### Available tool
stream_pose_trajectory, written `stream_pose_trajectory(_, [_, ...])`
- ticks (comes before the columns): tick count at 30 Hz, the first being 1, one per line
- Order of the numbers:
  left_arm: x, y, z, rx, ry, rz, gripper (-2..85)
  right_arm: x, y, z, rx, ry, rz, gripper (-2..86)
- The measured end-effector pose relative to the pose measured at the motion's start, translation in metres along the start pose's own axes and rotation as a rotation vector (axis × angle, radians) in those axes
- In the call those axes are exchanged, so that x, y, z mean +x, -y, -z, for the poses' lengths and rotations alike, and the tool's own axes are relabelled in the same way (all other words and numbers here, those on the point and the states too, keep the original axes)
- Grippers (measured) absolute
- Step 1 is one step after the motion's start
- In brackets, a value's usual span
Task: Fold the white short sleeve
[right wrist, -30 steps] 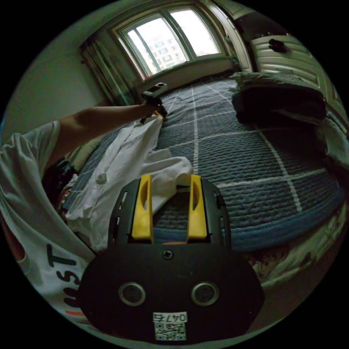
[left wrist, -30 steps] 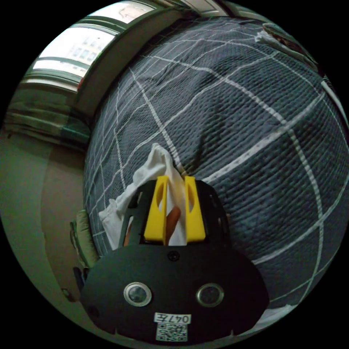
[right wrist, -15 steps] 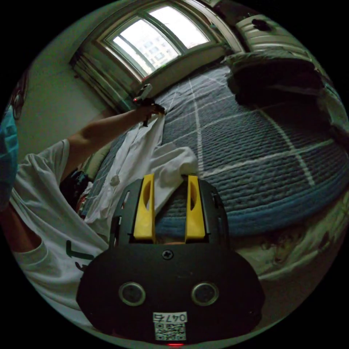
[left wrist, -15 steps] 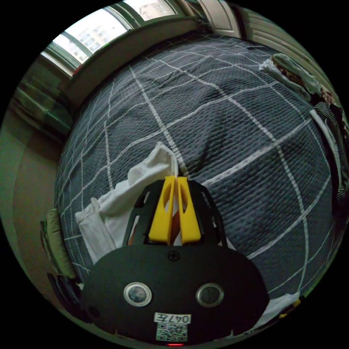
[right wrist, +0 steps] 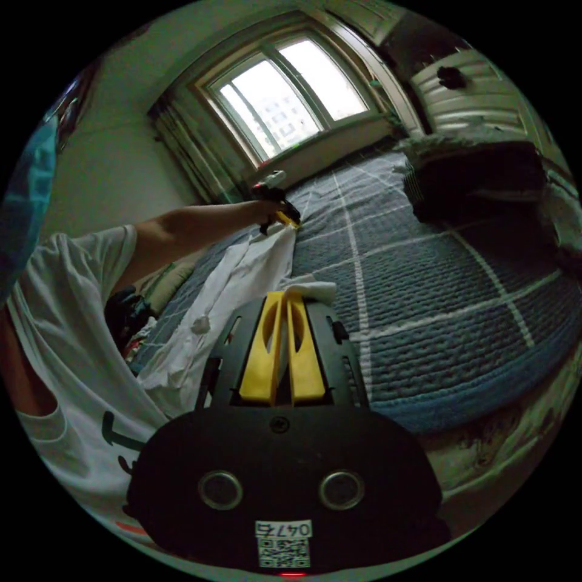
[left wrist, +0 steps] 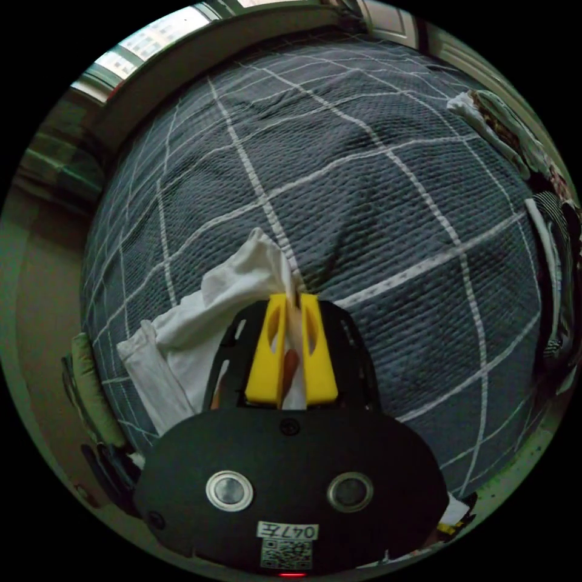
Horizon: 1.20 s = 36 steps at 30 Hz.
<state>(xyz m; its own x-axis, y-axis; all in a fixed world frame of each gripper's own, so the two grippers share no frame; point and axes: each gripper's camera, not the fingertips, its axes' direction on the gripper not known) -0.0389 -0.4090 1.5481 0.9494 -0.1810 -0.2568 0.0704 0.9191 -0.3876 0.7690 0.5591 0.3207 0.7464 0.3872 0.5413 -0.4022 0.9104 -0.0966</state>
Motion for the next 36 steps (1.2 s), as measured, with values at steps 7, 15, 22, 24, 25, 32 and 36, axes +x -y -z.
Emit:
stream_pose_trajectory(7, [-0.045,-0.027,0.012,0.049,-0.08,0.036,-0.5,-0.077,-0.018,0.004,0.077,0.04,0.246,-0.1])
stream_pose_trajectory(15, [-0.154,-0.098,0.045,0.129,-0.314,0.125,-0.6,-0.165,-0.044,-0.017,0.069,0.294,0.403,-0.2])
stream_pose_trajectory(22, [-0.244,-0.182,0.049,0.129,-0.334,0.131,-0.2,-0.249,-0.073,-0.07,-0.068,0.394,0.527,-0.1])
stream_pose_trajectory(24, [-0.261,-0.202,0.045,0.123,-0.342,0.14,0.3,-0.264,-0.08,-0.086,-0.108,0.402,0.542,-0.1])
stream_pose_trajectory(25, [-0.271,-0.215,0.043,0.121,-0.349,0.148,0.7,-0.272,-0.085,-0.098,-0.135,0.403,0.551,-0.1])
stream_pose_trajectory(32, [-0.319,-0.292,0.063,0.186,-0.348,0.261,7.9,-0.314,-0.113,-0.157,-0.349,0.476,0.641,3.7])
stream_pose_trajectory(36, [-0.337,-0.349,0.098,0.205,-0.205,0.316,7.3,-0.348,-0.133,-0.162,-0.375,0.719,0.774,3.9])
